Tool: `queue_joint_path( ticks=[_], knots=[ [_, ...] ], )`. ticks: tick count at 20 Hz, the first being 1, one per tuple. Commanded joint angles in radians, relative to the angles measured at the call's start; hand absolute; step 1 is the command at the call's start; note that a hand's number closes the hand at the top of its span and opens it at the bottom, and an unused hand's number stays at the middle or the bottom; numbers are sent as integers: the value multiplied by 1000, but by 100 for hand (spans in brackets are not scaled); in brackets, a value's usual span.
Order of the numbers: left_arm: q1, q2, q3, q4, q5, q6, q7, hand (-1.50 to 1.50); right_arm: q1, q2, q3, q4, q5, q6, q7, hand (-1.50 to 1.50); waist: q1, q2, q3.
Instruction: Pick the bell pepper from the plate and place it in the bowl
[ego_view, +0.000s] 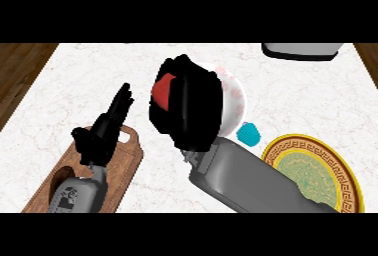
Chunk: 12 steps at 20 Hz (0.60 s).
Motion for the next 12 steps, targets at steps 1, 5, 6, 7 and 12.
queue_joint_path(
  ticks=[1,5,6,7,12],
  knots=[
    [-31,-22,-11,9,-22,28,9,0,-204,4,-27,164,3,91,225,150,0,7,2],
    [-10,-21,-6,-4,-4,15,7,0,-315,4,-36,343,-34,136,213,150,-9,10,4],
    [-28,9,14,-2,1,-2,25,0,-321,4,-51,392,-28,109,211,150,-11,12,4],
    [11,8,0,-39,5,-7,42,0,-345,4,-48,433,-40,115,220,150,3,11,4],
    [-2,0,12,11,-17,14,-13,0,-295,4,-12,538,-54,-1,189,150,-30,12,6]
  ],
)
